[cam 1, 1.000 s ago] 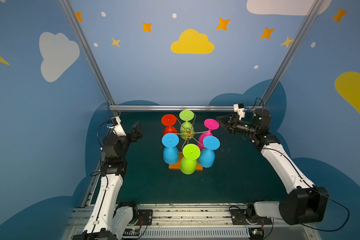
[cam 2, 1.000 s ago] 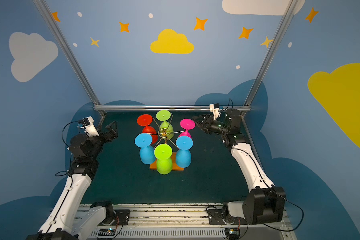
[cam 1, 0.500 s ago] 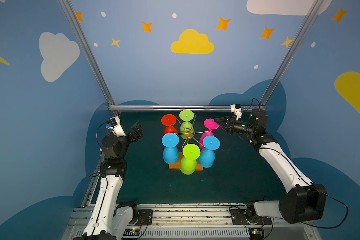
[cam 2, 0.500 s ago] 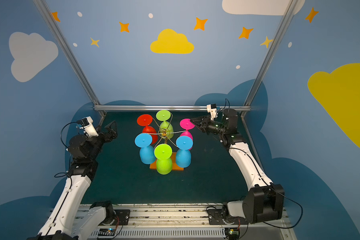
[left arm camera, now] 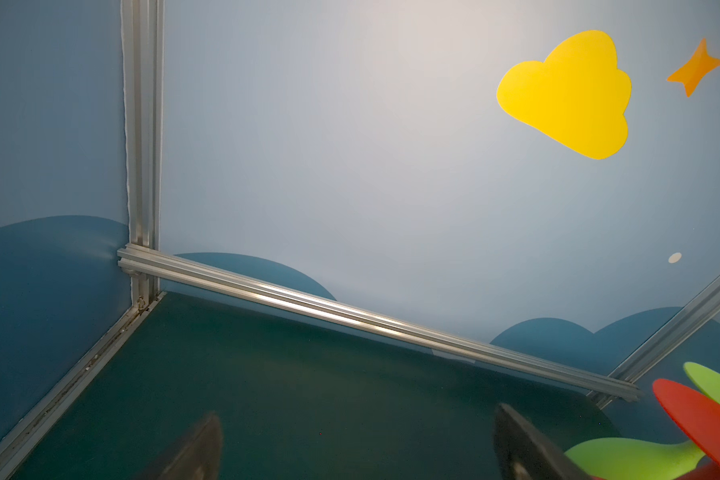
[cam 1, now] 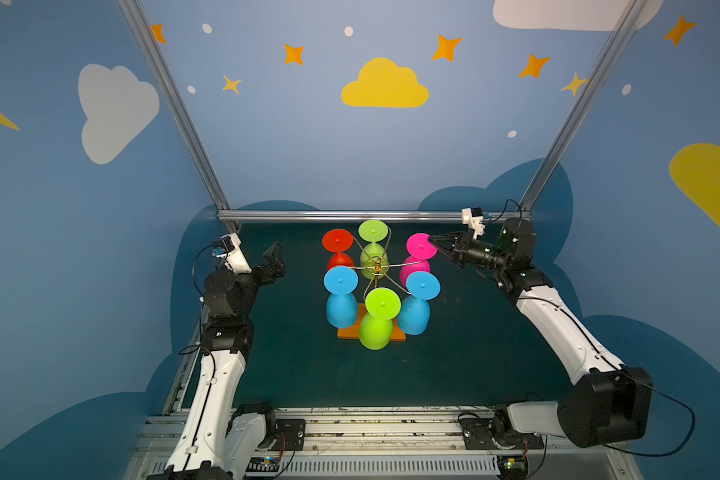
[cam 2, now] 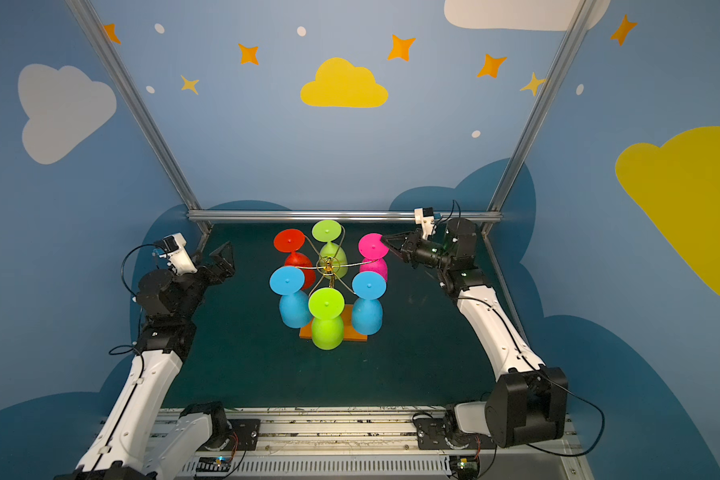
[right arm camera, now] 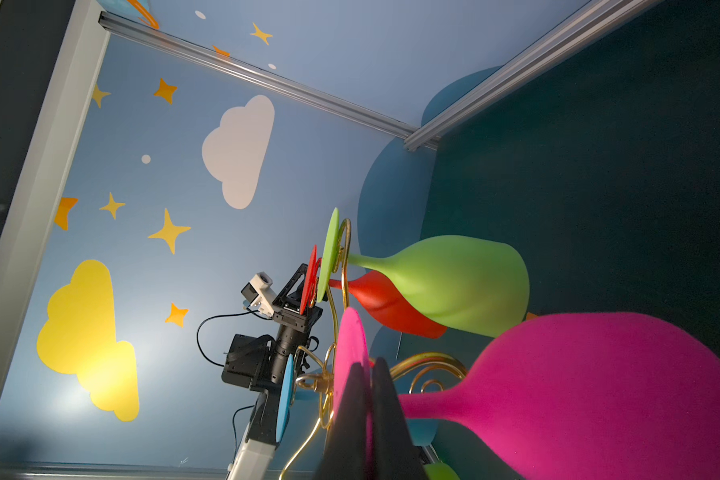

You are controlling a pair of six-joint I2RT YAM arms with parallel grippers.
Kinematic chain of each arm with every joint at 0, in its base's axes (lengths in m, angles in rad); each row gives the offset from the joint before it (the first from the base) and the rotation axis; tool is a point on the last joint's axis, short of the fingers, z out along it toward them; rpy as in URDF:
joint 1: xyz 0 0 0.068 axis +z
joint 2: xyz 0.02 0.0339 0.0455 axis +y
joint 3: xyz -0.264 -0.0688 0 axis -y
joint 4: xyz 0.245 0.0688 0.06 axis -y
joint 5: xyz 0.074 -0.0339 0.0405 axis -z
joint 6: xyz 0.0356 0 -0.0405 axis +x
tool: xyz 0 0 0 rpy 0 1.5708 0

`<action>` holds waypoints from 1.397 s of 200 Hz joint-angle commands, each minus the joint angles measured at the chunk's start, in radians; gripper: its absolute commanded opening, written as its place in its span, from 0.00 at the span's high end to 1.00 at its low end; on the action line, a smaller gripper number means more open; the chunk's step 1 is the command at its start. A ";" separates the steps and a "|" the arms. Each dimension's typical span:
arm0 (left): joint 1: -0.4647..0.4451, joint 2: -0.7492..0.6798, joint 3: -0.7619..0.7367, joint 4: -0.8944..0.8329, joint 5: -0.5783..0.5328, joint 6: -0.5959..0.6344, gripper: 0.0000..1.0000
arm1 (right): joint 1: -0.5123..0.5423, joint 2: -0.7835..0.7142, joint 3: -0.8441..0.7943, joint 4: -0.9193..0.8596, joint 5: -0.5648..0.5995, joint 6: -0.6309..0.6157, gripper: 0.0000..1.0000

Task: Take the wine glass off the wine glass rack
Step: 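Raise the right gripper to the magenta glass's base while lifting the left arm, then grip the magenta glass base with the right gripper and pull it off the rack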

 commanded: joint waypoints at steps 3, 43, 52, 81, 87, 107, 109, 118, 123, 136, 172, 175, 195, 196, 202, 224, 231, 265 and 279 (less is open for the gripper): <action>0.005 -0.014 -0.009 0.001 0.005 -0.006 0.00 | -0.004 -0.050 -0.011 0.036 -0.002 0.020 1.00; 0.005 -0.014 -0.011 0.003 0.005 -0.009 0.00 | -0.005 -0.099 -0.023 -0.018 0.018 -0.008 1.00; 0.005 -0.014 -0.011 0.003 0.005 -0.010 0.00 | -0.006 -0.106 -0.028 -0.024 0.020 -0.010 1.00; 0.005 -0.016 -0.010 0.003 0.006 -0.010 0.00 | -0.003 -0.122 -0.051 -0.034 0.021 -0.014 1.00; 0.005 -0.015 -0.011 0.003 0.005 -0.010 0.00 | -0.001 -0.124 -0.055 -0.034 0.021 -0.014 1.00; 0.005 -0.015 -0.012 0.004 0.005 -0.012 0.00 | 0.010 -0.131 -0.063 -0.035 0.020 -0.017 1.00; 0.005 -0.015 -0.012 0.005 0.005 -0.013 0.00 | 0.011 -0.131 -0.062 -0.034 0.020 -0.017 1.00; 0.005 -0.015 -0.014 0.006 0.005 -0.015 0.00 | 0.019 -0.131 -0.061 -0.035 0.020 -0.021 1.00; 0.005 -0.015 -0.014 0.006 0.006 -0.015 0.00 | 0.023 -0.131 -0.059 -0.038 0.020 -0.023 1.00; 0.005 -0.016 -0.014 0.007 0.005 -0.014 0.00 | 0.034 -0.132 -0.057 -0.038 0.026 -0.025 1.00; 0.005 -0.017 -0.014 0.007 0.004 -0.015 0.00 | 0.073 -0.121 -0.048 -0.032 0.049 -0.029 1.00; 0.005 -0.016 -0.014 0.008 0.004 -0.017 0.00 | 0.076 -0.118 -0.047 -0.030 0.051 -0.027 1.00; 0.005 -0.019 -0.015 0.008 0.003 -0.016 0.00 | 0.100 -0.103 -0.042 -0.015 0.066 -0.025 1.00; 0.005 -0.019 -0.015 0.008 0.003 -0.016 0.00 | 0.100 -0.103 -0.041 -0.014 0.068 -0.025 1.00; 0.005 -0.020 -0.016 0.008 0.004 -0.017 0.00 | 0.105 -0.098 -0.037 -0.010 0.073 -0.025 1.00; 0.005 -0.022 -0.015 0.008 0.004 -0.018 0.00 | 0.121 -0.066 -0.010 0.011 0.086 -0.021 1.00; 0.005 -0.021 -0.016 0.007 0.003 -0.018 0.00 | 0.126 -0.053 -0.001 0.020 0.089 -0.017 1.00; 0.006 -0.028 -0.015 0.006 -0.001 -0.014 0.00 | 0.130 0.018 0.039 0.085 0.108 0.017 1.00; 0.005 -0.030 -0.015 0.006 -0.004 -0.012 0.00 | 0.130 0.048 0.061 0.098 0.109 0.021 1.00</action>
